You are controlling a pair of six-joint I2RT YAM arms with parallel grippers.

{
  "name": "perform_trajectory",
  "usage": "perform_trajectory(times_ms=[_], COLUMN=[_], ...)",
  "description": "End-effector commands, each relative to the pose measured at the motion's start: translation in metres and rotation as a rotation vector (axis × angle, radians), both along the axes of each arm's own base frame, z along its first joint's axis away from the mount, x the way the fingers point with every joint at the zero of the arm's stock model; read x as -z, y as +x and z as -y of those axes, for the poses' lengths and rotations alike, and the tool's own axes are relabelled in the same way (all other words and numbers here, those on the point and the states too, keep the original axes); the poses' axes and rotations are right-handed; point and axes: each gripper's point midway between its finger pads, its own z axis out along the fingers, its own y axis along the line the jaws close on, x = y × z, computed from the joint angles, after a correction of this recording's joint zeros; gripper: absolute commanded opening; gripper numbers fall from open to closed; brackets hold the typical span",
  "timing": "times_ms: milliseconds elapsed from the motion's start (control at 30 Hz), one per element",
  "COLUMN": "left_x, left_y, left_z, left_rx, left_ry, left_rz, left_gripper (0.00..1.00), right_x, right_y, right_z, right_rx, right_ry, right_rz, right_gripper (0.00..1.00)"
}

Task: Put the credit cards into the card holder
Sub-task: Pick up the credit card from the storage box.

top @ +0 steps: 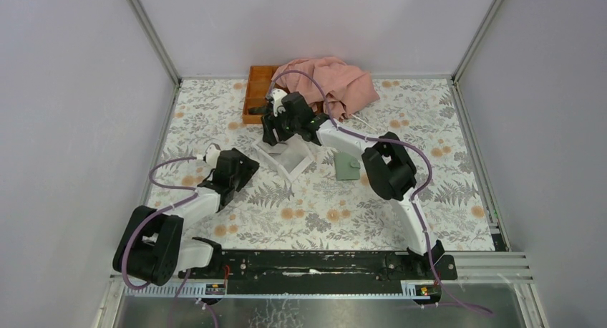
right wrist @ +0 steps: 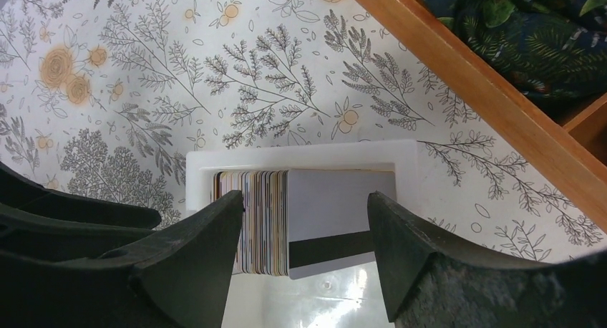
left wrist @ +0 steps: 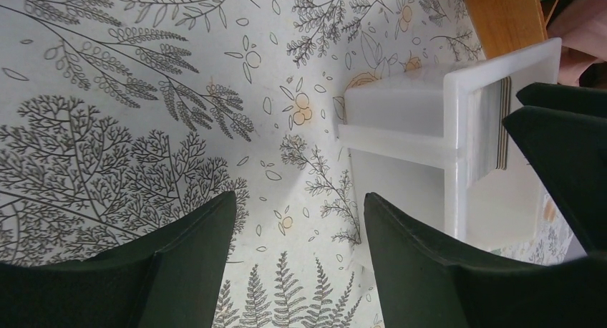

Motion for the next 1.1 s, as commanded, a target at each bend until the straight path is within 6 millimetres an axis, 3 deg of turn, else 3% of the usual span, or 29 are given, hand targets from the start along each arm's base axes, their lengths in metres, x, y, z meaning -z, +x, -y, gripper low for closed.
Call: perform_trajectory(times_ms=[0, 633, 1067], left_x=[-0.007, 0.007, 0.008], left_y=[0.012, 0.024, 0.032], left_z=[0.009, 0.020, 0.022], left_rx=[0.008, 0.022, 0.029], left_ry=[-0.040, -0.075, -0.065], left_rz=[0.059, 0.052, 0.053], left_gripper=[0.73, 0.74, 0.75], right_x=[-0.012, 0.006, -0.010], right_y=[0.003, -0.006, -0.014], right_z=[-0.012, -0.007, -0.011], right_rx=[-0.029, -0.010, -0.014], right_ry=[0.045, 0.035, 0.053], right_rz=[-0.010, -0.091, -0.091], right_gripper=[0.72, 0.62, 0.49])
